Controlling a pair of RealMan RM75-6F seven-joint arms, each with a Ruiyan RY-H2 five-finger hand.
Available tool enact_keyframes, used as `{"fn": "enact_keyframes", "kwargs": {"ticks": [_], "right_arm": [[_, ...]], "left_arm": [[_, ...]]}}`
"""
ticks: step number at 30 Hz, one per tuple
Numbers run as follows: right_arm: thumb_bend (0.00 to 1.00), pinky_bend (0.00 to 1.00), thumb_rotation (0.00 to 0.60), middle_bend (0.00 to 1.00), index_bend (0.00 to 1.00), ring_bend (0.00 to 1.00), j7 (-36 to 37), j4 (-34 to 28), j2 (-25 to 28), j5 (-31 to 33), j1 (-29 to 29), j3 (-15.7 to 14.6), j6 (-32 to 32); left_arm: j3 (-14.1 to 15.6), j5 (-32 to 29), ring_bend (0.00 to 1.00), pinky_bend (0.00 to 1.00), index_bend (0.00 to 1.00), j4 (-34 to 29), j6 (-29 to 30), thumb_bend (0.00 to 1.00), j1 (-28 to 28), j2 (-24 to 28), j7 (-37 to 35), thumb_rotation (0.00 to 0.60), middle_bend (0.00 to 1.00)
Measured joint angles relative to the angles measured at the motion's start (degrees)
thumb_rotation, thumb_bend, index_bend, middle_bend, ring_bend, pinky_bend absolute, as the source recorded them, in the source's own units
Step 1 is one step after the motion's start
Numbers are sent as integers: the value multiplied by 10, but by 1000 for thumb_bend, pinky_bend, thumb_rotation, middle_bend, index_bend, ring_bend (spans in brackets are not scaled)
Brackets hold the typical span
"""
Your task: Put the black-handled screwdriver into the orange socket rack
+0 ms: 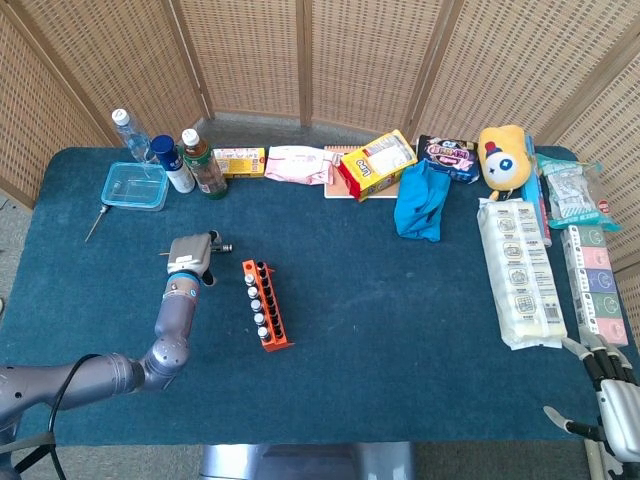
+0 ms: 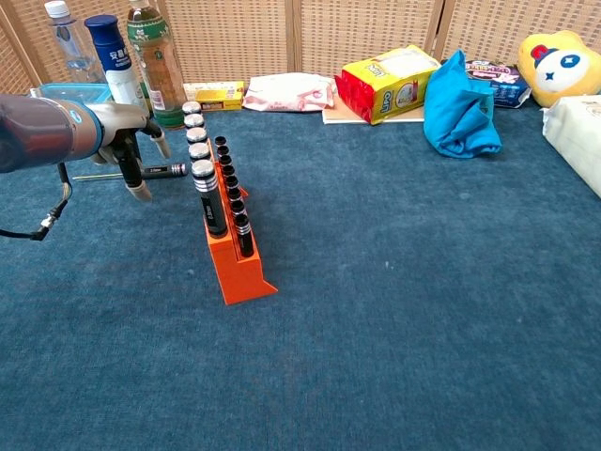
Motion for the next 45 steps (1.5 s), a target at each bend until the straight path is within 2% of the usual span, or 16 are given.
{"fn": "enact_keyframes", "kwargs": {"ticks": [3, 9, 21, 37, 45], "right_arm": [[0, 0, 600, 58, 165, 0, -1, 0, 0, -1, 0, 0, 0], [0, 0, 600, 58, 165, 0, -1, -1, 0, 0, 0, 0, 1], [0, 0, 600, 58, 165, 0, 0, -2, 1, -1, -1, 0, 3], [0, 0, 600, 58, 165, 0, 4, -2, 2, -1, -1, 0, 3], [0, 0, 600, 58, 165, 0, 7, -2, 3, -1, -1, 0, 3]], "left_arm": [[-1, 3, 1000, 1000, 146, 4, -5, 167, -2, 0, -6, 600, 1000], [-2, -12, 1000, 1000, 145, 4, -36, 160, -6, 14, -12, 600, 1000], [23, -45, 1000, 1000, 145, 14, -97, 104, -25, 38, -16, 600, 1000], [61, -87, 1000, 1000, 145, 9, -97, 105, -54, 46, -21, 600, 1000], [69, -96, 1000, 1000, 145, 2, -99, 105, -59, 50, -30, 600, 1000]]}}
